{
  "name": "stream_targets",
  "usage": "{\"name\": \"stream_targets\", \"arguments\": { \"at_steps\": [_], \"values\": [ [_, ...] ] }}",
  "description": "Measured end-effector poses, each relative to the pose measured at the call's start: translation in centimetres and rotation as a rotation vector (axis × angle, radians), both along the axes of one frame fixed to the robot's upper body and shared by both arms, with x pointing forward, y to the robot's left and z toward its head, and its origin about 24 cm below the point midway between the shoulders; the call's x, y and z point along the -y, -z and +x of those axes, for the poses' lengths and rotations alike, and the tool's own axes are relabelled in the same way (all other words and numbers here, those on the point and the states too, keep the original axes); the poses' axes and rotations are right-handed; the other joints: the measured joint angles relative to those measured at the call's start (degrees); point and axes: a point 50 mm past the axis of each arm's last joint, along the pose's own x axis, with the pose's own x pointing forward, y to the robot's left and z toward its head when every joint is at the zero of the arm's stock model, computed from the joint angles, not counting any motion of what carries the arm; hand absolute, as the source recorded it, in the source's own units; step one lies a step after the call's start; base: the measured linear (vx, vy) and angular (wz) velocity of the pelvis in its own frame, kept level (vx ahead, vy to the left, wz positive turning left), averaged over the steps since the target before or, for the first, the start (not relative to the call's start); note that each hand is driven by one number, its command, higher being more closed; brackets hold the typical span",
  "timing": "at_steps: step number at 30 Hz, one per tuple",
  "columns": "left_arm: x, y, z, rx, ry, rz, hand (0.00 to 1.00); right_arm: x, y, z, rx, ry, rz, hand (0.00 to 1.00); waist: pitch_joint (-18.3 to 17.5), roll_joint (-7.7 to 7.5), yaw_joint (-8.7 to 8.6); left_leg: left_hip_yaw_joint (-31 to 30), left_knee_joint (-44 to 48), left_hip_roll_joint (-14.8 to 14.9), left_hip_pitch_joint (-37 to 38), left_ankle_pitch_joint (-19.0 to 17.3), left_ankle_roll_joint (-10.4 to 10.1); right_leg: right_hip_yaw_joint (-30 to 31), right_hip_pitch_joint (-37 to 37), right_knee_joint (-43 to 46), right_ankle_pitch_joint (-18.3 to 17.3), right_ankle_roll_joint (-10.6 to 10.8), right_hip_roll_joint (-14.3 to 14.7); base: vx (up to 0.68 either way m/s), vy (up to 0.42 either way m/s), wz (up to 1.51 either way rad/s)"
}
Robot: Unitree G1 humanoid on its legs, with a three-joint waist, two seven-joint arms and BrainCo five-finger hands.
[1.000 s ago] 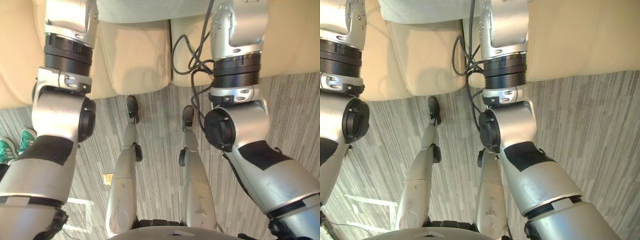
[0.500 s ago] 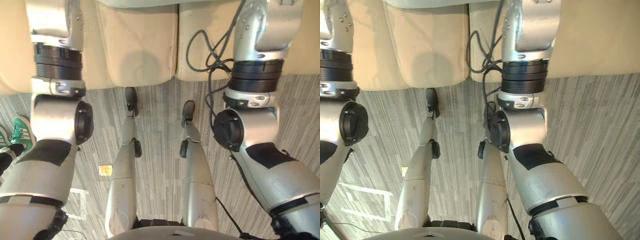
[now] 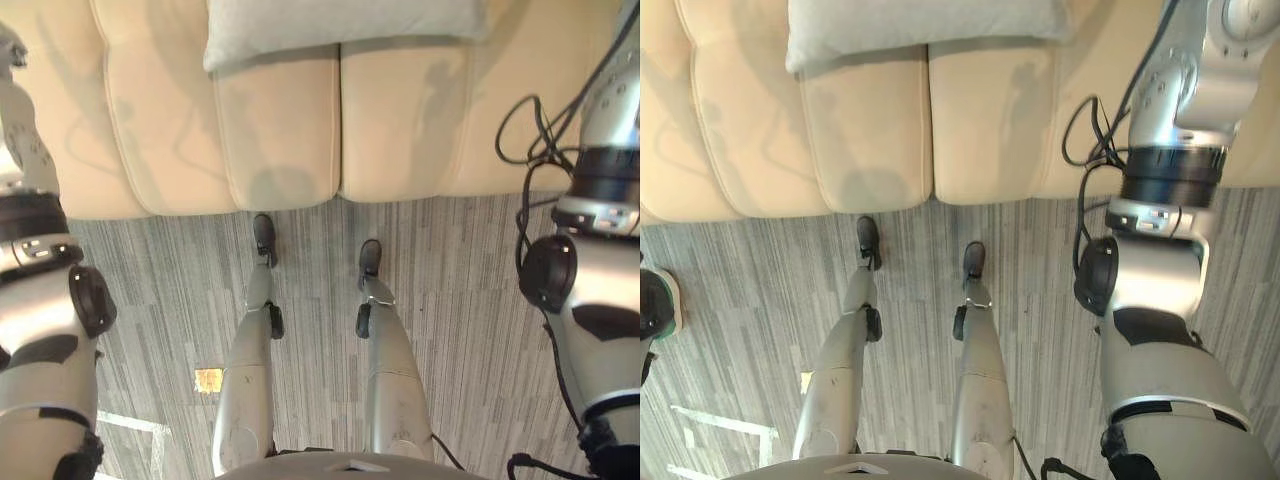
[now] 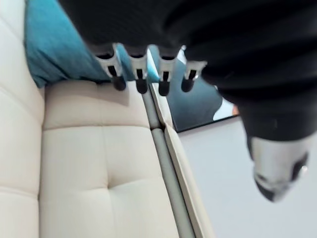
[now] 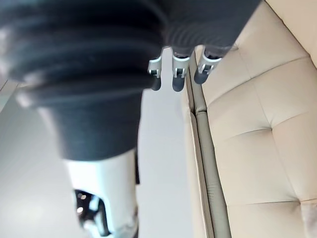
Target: Pick up cushions and gather them together orderly.
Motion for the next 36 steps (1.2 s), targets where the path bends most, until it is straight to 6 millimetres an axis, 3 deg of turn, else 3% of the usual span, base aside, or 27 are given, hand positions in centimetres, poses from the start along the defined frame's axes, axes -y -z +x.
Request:
{"name": "stream_targets", "arguments": {
  "at_steps": [2, 3, 4, 6, 8, 9, 10, 12, 14, 18, 19, 21, 24, 26, 31, 36],
  "values": [
    [-0.5, 3.4, -0.6, -0.031, 0.007, -0.042, 0.0, 0.4, 3.3, 0.4, -0.079, 0.012, -0.048, 0.0, 0.0, -0.01, -0.19, 0.0, 0.0, 0.0, 2.4, -0.2, -0.3, 0.0, 2.1, 0.5, -0.8, -0.2, 0.0, 0.01, -0.159, 0.06],
    [-0.3, 6.6, -1.5, -0.066, 0.019, -0.057, 0.0, 0.6, 6.5, 0.4, -0.163, 0.019, -0.098, 0.0, 0.0, -0.01, -0.26, -0.1, 0.0, 0.1, 4.8, -0.6, -0.6, -0.4, 4.4, 0.7, -1.4, -0.5, 0.1, 0.02, -0.139, 0.01],
    [-0.2, 8.1, -2.0, -0.085, 0.024, -0.064, 0.0, 0.7, 7.8, 0.3, -0.198, 0.018, -0.114, 0.0, 0.0, -0.01, -0.31, -0.2, 0.0, 0.1, 5.6, -0.6, -0.6, -0.4, 5.4, 0.5, -1.5, -0.6, 0.1, 0.03, -0.161, 0.03],
    [0.7, 12.8, -3.8, -0.141, 0.047, -0.101, 0.0, 0.7, 12.7, -0.1, -0.326, 0.002, -0.134, 0.0, 0.0, -0.02, -0.82, -0.4, 0.0, 0.1, 9.4, -1.2, -0.6, -1.0, 9.6, 0.2, -2.3, -0.8, 0.2, 0.04, -0.143, 0.07],
    [1.9, 18.8, -6.1, -0.277, 0.066, -0.171, 0.0, 0.8, 18.7, -1.2, -0.497, -0.017, -0.127, 0.0, -1.0, -0.04, -1.41, -1.2, -0.1, 0.3, 13.8, -3.3, -0.4, -1.9, 14.1, -0.2, -3.6, -0.9, 0.3, 0.05, -0.116, 0.1],
    [2.6, 23.1, -7.8, -0.403, 0.079, -0.234, 0.0, 1.2, 22.8, -2.4, -0.63, -0.007, -0.106, 0.0, -3.5, -0.28, -1.33, -1.5, -0.1, 0.4, 15.6, -4.4, -0.5, -2.1, 16.3, -0.7, -4.2, -1.0, 0.4, 0.04, -0.066, 0.05],
    [2.9, 24.6, -8.6, -0.45, 0.081, -0.256, 0.0, 1.4, 24.1, -2.9, -0.68, -0.001, -0.096, 0.0, -4.3, -0.31, -1.24, -1.5, -0.1, 0.4, 16.3, -5.2, -0.5, -2.1, 17.2, -1.1, -4.6, -1.3, 0.4, 0.07, -0.06, 0.03],
    [4.7, 30.6, -11.7, -0.669, 0.131, -0.34, 0.0, 1.8, 30.1, -5.5, -0.904, 0.017, -0.044, 0.0, -7.4, -0.49, -0.33, -1.4, -0.1, 0.3, 20.9, -6.9, -0.7, -2.0, 22.5, -3.4, -4.6, -1.3, 0.3, 0.12, -0.042, -0.05],
    [5.8, 34.5, -14.3, -0.826, 0.149, -0.419, 0.0, 1.4, 34.7, -7.3, -1.08, 0.006, 0.02, 0.0, -9.8, -0.84, 0.02, -1.3, -0.1, 0.2, 24.4, -7.8, -0.8, -2.1, 26.6, -5.2, -4.7, -1.2, 0.3, 0.09, -0.024, -0.04],
    [7.6, 40.6, -18.9, -1.106, 0.168, -0.555, 0.0, 0.0, 42.0, -10.3, -1.396, -0.047, 0.113, 0.0, -13.7, -1.67, -0.11, -0.1, -0.1, 0.3, 30.6, -9.2, -0.6, -1.5, 34.1, -9.4, -3.6, -0.4, 0.7, 0.11, -0.024, -0.11],
    [7.9, 41.3, -19.3, -1.144, 0.173, -0.569, 0.0, -0.1, 42.7, -10.6, -1.431, -0.049, 0.12, 0.0, -13.9, -1.67, -0.21, 0.0, -0.1, 0.3, 31.5, -9.4, -0.7, -1.5, 35.2, -10.1, -3.4, -0.4, 0.7, 0.07, -0.007, -0.21],
    [9.2, 44.4, -22.1, -1.331, 0.189, -0.642, 0.0, -0.9, 46.5, -12.1, -1.608, -0.088, 0.148, 0.0, -16.2, -2.18, -0.29, 1.6, -0.1, 0.4, 34.6, -10.8, -1.0, -0.1, 38.9, -13.5, -2.3, -0.5, 1.0, 0.06, 0.004, -0.29],
    [10.3, 46.5, -24.5, -1.477, 0.205, -0.711, 0.0, -2.1, 50.5, -13.7, -1.829, -0.155, 0.176, 0.0, -17.6, -2.8, -0.58, 2.3, -0.1, 0.3, 37.2, -11.7, -1.2, 0.7, 42.6, -17.1, -0.6, -0.1, 1.1, 0.05, 0.005, -0.2],
    [10.7, 47.0, -25.0, -1.513, 0.208, -0.739, 0.0, -2.6, 52.2, -14.8, -1.927, -0.185, 0.206, 0.0, -18.1, -3.05, -0.54, 2.7, -0.1, 0.2, 38.3, -12.0, -1.2, 1.2, 44.3, -18.7, 0.1, 0.0, 1.0, 0.02, 0.007, -0.1],
    [10.9, 47.3, -25.1, -1.552, 0.219, -0.732, 0.0, -3.2, 53.7, -16.0, -2.043, -0.223, 0.21, 0.0, -18.4, -3.31, -0.67, 3.5, -0.4, -0.4, 40.9, -12.9, -1.1, 3.4, 46.3, -20.0, 1.2, 0.2, 0.8, 0.0, 0.016, -0.21],
    [10.8, 47.1, -24.1, -1.561, 0.227, -0.69, 0.0, -3.7, 53.4, -14.3, -2.023, -0.248, 0.192, 0.0, -16.0, -4.73, -0.42, 6.1, 0.0, -1.2, 43.4, -14.3, -0.4, 8.1, 44.9, -18.4, 3.3, 0.0, 1.0, -0.05, 0.024, -0.58]
  ]
}}
